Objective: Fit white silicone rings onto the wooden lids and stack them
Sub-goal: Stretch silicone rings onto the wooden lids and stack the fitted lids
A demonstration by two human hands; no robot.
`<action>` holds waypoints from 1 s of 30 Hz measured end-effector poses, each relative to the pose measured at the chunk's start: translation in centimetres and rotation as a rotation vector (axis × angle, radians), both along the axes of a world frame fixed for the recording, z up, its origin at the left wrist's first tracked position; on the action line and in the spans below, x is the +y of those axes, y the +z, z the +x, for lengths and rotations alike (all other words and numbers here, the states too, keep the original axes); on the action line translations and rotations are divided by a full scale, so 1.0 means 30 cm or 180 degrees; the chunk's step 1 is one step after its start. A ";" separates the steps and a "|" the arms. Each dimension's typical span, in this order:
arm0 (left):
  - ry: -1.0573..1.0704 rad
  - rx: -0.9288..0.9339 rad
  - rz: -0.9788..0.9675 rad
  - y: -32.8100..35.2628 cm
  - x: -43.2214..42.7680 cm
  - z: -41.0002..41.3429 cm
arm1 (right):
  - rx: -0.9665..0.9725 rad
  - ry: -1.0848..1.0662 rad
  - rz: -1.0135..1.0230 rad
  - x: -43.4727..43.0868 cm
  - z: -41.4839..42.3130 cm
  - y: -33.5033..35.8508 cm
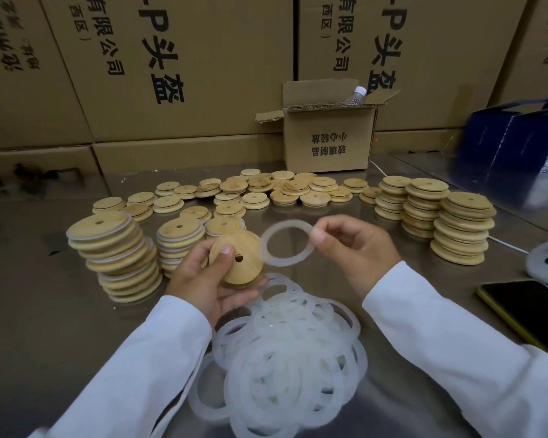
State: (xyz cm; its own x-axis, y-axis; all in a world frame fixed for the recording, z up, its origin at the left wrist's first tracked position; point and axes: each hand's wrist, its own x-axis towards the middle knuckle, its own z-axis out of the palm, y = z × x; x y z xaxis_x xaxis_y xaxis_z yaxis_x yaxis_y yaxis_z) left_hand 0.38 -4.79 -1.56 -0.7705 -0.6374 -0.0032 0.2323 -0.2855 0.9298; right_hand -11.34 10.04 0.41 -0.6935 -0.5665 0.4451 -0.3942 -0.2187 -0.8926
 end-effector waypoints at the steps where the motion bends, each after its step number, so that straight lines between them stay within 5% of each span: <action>1: -0.0017 -0.0037 -0.0032 0.000 0.004 -0.002 | -0.0309 0.0329 0.0037 0.000 0.006 0.003; 8: -0.0673 -0.0386 -0.0055 0.015 0.040 0.002 | -0.1016 0.0604 0.0249 -0.022 0.031 -0.011; 12: -0.0808 -0.0423 0.0314 0.032 0.055 0.003 | -0.0958 0.0394 0.0363 -0.027 0.030 -0.021; 30: -0.0961 -0.0083 -0.0595 0.009 0.057 0.007 | -0.0663 -0.0166 0.0409 -0.029 0.045 -0.020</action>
